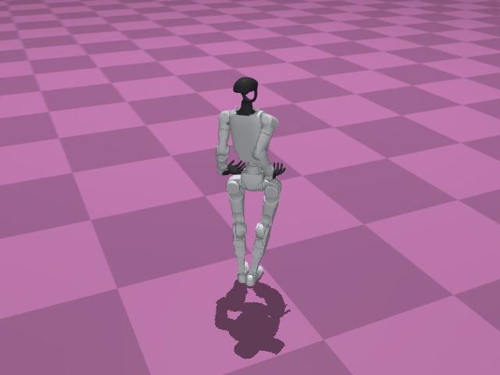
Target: Kungfu
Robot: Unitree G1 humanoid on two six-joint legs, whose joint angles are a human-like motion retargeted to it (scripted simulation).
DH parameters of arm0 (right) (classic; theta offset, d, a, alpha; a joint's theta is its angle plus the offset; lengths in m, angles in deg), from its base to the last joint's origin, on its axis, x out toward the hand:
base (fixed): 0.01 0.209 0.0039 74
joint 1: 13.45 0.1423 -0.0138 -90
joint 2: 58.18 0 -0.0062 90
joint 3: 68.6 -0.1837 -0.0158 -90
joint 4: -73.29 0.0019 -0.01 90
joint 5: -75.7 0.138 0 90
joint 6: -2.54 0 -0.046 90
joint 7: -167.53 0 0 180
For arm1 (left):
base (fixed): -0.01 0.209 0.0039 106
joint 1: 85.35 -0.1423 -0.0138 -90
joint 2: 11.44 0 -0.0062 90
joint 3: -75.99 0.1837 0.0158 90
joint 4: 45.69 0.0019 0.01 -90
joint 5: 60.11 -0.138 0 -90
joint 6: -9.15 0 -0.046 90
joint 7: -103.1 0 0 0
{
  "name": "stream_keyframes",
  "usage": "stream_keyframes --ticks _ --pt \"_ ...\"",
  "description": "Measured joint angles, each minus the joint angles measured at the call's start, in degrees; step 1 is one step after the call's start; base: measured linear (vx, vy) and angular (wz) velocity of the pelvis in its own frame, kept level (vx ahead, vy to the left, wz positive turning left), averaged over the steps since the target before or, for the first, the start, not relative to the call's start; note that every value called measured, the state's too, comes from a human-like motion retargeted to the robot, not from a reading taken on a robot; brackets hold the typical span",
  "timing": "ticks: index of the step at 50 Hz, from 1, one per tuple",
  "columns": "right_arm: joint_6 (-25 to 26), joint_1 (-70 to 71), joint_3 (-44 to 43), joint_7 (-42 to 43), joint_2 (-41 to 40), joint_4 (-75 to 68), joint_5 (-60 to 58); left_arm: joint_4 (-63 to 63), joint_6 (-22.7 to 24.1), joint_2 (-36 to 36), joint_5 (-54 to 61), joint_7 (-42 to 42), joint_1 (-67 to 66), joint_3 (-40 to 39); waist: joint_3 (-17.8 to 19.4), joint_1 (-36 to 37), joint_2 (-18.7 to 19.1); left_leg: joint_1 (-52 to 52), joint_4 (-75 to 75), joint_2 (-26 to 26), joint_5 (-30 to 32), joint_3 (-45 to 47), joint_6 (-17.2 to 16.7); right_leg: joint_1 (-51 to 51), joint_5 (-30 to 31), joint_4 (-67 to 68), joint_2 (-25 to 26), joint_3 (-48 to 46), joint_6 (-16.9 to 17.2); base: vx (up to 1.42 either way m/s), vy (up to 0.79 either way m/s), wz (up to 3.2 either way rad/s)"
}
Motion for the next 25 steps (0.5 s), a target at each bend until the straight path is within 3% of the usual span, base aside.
stream_keyframes --ticks 2,5,8,10,13,15,18,21,25 --pt "-0.7 1.2 -0.6 -0.2 2.6 -0.8 -1.2 2.5 -2.1 0.1 1.3 0.0 0.8 2.0 -0.2 0.5 0.9 -0.4 -0.1 -0.9 0.6 -0.1 -0.5 -1.0 1.0 0.7 0.3 3.0 3.8 0.10 0.48 0.08" --pt "-2.7 4.3 -1.9 1.9 7.5 -2.1 -1.2 5.8 -1.6 -1.5 2.3 3.1 4.1 5.7 1.0 2.0 4.0 0.0 -0.4 -0.1 1.3 1.5 -0.1 -0.6 2.8 1.0 -2.4 -2.3 10.3 -0.01 0.48 0.09" --pt "-3.4 8.5 -2.2 0.9 13.4 -3.3 -6.1 8.8 0.7 -5.7 -2.1 4.7 8.3 7.6 2.7 1.3 6.3 0.4 -0.9 0.2 1.3 1.8 1.9 0.4 5.6 1.5 -5.4 -9.9 10.9 -0.03 0.32 0.11" --pt "-5.5 11.1 -2.6 -0.5 16.4 -4.8 -12.2 10.6 1.4 -10.7 -5.3 5.0 11.1 8.5 3.5 0.3 7.1 0.4 -1.0 -0.3 1.2 0.8 3.5 0.8 8.7 0.7 -8.0 -13.6 13.2 -0.01 0.21 0.19" --pt "-13.7 14.8 -3.7 0.5 17.6 -10.6 -26.3 14.6 2.1 -18.5 -14.3 5.8 15.0 9.0 3.9 0.0 7.0 0.7 -1.6 -0.6 1.4 -0.2 4.2 -0.3 10.4 1.3 -6.6 -7.5 15.4 -0.02 0.16 0.04" --pt "-20.2 17.0 -4.8 5.8 17.8 -16.0 -36.2 17.5 4.2 -22.8 -21.2 8.3 17.4 9.8 3.9 0.7 6.7 0.7 -1.6 -0.4 1.3 -1.0 4.1 -0.7 10.6 1.4 -5.7 -4.4 16.4 -0.02 0.04 0.03" --pt "-28.1 19.6 -4.7 17.5 19.2 -24.5 -47.5 22.5 7.7 -25.2 -30.4 18.2 21.3 10.4 4.2 1.4 5.7 0.0 -0.7 -0.9 0.5 -2.2 4.7 0.9 10.7 -0.4 -7.5 -7.9 16.4 -0.04 0.01 0.04" --pt "-31.8 21.8 -2.9 27.8 20.8 -33.6 -55.7 27.3 11.2 -25.7 -37.7 26.7 24.1 11.7 4.6 1.6 5.1 0.2 -0.4 -1.5 0.0 -3.0 5.9 2.2 9.6 -2.1 -7.5 -8.9 14.6 -0.02 0.01 0.00" --pt "-29.3 25.3 -3.0 36.1 18.9 -47.0 -67.2 34.3 12.0 -22.4 -53.4 37.7 25.7 11.8 3.7 2.7 3.9 0.7 -0.8 -2.2 -0.4 -2.5 6.5 3.8 7.4 -4.5 -8.0 -11.6 11.3 0.01 -0.05 -0.23"
